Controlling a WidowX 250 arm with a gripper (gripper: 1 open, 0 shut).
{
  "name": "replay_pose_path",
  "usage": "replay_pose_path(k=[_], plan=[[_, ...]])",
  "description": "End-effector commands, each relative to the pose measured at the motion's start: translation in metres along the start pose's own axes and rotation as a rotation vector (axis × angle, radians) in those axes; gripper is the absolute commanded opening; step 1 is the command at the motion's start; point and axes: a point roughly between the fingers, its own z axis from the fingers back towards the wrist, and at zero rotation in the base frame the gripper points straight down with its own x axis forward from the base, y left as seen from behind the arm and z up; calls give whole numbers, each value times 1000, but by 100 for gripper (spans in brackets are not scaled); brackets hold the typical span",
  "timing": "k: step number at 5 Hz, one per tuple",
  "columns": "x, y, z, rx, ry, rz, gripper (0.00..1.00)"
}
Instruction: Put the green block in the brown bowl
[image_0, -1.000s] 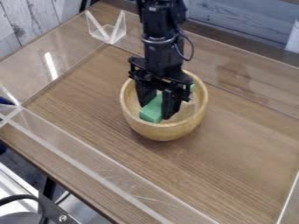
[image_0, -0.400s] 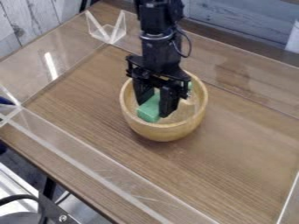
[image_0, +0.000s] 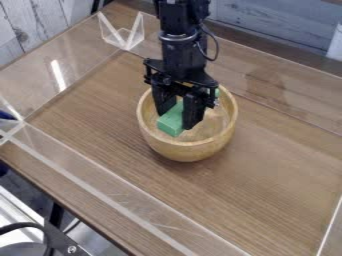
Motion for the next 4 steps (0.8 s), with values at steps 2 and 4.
replay_pose_path(k=[2,4], plan=[[13,7,11,20,-48,10,0],[16,9,8,22,-40,15,0]])
